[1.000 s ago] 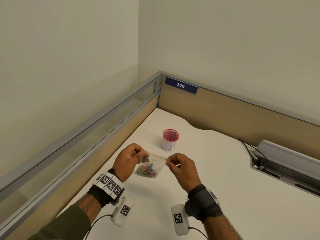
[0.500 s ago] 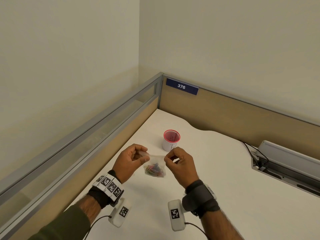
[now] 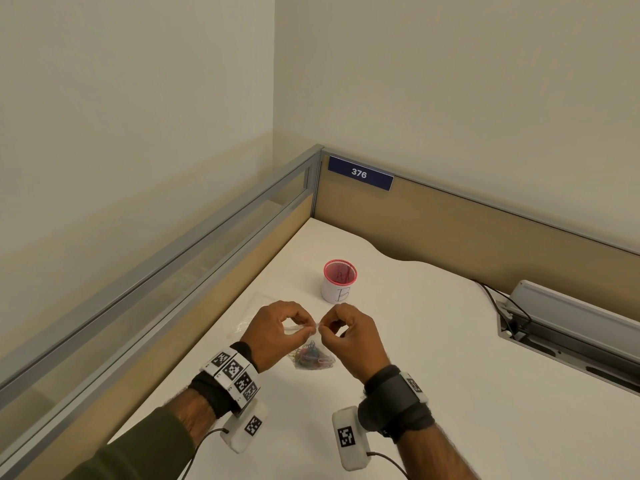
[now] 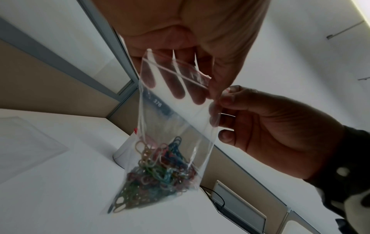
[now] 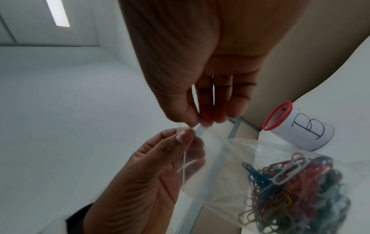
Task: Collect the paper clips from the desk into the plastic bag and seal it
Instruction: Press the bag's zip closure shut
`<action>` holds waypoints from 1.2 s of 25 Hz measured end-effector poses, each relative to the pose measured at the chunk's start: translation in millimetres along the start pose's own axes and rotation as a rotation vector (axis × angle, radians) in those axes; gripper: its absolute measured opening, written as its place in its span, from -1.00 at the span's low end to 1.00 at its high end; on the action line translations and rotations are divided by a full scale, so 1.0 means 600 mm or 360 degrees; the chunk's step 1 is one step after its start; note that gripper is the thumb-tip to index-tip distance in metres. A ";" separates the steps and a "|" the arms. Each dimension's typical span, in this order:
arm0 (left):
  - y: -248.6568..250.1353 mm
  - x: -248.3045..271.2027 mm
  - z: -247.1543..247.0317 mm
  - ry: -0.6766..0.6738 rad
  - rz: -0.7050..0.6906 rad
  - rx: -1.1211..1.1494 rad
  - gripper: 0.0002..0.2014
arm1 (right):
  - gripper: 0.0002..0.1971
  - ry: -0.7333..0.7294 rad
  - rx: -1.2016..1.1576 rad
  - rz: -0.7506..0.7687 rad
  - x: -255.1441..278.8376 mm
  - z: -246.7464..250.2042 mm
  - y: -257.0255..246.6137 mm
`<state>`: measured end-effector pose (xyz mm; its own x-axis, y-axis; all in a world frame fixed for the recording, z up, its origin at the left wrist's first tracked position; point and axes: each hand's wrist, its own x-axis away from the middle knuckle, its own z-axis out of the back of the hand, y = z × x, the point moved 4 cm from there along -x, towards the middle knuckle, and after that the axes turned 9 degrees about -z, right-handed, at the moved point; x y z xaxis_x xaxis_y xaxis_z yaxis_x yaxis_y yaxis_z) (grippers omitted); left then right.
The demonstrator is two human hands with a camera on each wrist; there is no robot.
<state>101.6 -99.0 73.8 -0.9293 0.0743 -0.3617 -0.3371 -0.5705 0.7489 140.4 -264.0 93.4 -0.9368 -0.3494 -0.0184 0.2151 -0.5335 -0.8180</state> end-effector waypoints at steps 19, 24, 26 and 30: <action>-0.067 0.014 0.033 -0.0033 0.0183 0.0125 -0.83 | -0.95 -0.0038 -0.0128 -0.0053 0.001 0.008 0.006; -0.090 0.022 0.041 -0.0027 0.0229 0.0131 -0.84 | -0.97 -0.0053 -0.0182 -0.0083 -0.004 0.005 0.010; -0.097 0.025 0.040 -0.0021 0.0244 0.0137 -0.85 | -0.98 -0.0048 -0.0178 -0.0083 -0.005 0.000 0.009; -0.124 0.040 0.030 0.0076 0.0403 0.0198 -0.85 | -0.97 -0.0018 -0.0151 -0.0103 -0.002 -0.008 0.007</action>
<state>101.5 -40.2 19.5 -0.9792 -0.0983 -0.1777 -0.1134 -0.4610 0.8801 141.3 -262.0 87.0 -0.9446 -0.3254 0.0423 0.1265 -0.4800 -0.8681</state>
